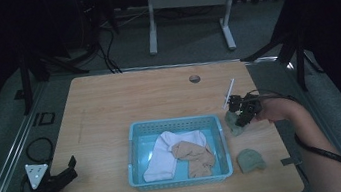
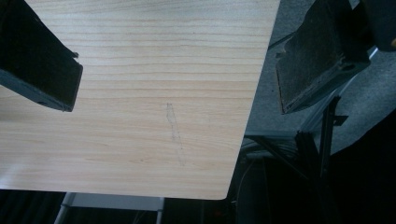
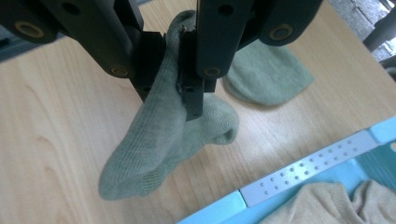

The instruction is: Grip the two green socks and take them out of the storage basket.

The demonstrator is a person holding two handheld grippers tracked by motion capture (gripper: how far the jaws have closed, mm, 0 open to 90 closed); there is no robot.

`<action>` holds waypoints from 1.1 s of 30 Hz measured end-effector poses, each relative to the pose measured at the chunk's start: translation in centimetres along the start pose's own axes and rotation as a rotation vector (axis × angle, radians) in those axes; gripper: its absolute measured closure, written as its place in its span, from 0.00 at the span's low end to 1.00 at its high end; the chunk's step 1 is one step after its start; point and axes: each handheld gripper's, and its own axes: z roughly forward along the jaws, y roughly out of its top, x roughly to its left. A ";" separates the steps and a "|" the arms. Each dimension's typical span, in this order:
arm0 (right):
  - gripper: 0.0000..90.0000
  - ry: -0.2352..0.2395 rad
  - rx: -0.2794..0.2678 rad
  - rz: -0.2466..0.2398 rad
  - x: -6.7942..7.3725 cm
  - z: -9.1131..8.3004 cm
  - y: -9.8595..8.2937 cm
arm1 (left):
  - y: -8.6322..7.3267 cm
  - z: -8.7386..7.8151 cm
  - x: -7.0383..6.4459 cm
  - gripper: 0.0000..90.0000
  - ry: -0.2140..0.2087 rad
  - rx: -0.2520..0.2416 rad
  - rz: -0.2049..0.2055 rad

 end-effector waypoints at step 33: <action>0.73 0.053 0.030 0.052 -0.3 7.8 -0.4 | 0.0 0.0 0.0 0.01 -0.001 0.000 0.003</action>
